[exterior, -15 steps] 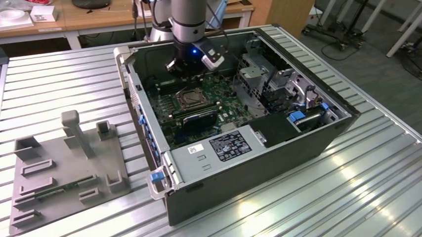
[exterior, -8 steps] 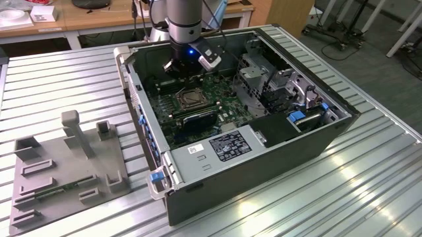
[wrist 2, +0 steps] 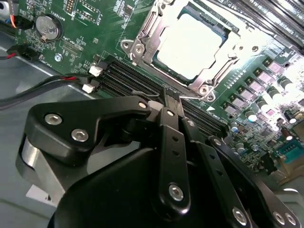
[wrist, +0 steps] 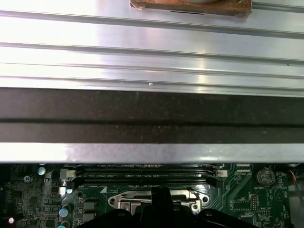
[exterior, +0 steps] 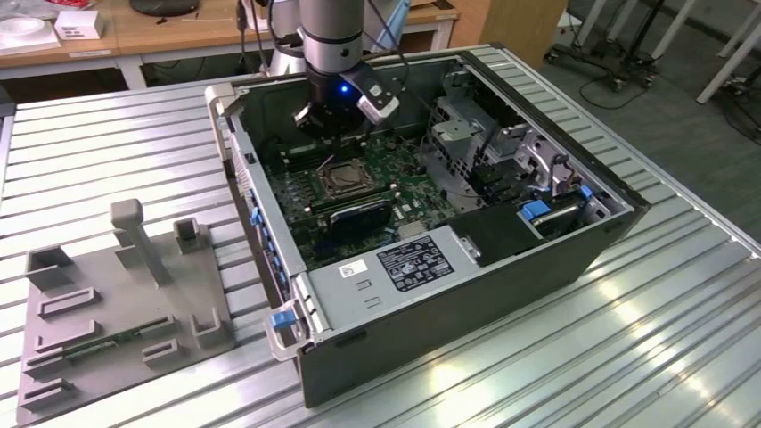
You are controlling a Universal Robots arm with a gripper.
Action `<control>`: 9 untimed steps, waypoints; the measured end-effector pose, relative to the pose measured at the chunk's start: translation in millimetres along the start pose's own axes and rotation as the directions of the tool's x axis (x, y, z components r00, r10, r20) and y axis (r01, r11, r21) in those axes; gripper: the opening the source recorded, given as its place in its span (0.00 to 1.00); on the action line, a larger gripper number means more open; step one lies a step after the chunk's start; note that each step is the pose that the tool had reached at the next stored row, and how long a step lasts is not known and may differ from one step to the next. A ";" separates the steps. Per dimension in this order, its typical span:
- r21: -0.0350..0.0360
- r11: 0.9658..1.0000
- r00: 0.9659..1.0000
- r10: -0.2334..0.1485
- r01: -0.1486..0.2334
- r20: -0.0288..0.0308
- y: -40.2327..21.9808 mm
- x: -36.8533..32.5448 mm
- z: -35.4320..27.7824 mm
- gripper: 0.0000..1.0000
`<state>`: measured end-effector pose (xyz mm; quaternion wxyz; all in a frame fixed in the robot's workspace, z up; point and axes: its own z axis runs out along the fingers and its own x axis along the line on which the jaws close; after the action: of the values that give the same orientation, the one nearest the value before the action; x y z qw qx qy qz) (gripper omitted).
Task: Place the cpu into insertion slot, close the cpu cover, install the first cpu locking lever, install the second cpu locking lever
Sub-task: 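Install the first cpu locking lever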
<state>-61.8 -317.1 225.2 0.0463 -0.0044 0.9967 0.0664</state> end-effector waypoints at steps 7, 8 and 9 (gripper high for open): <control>-0.001 1.000 1.000 0.000 0.000 0.000 1.0 -0.2 -6.8 0.11; -0.002 1.000 1.000 0.000 0.000 0.000 1.1 -0.2 -6.8 0.11; -0.003 1.000 1.000 0.000 0.000 0.000 1.4 -0.2 -6.8 0.11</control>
<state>-62.3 -316.6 232.1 0.0464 -0.0043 0.9966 0.0680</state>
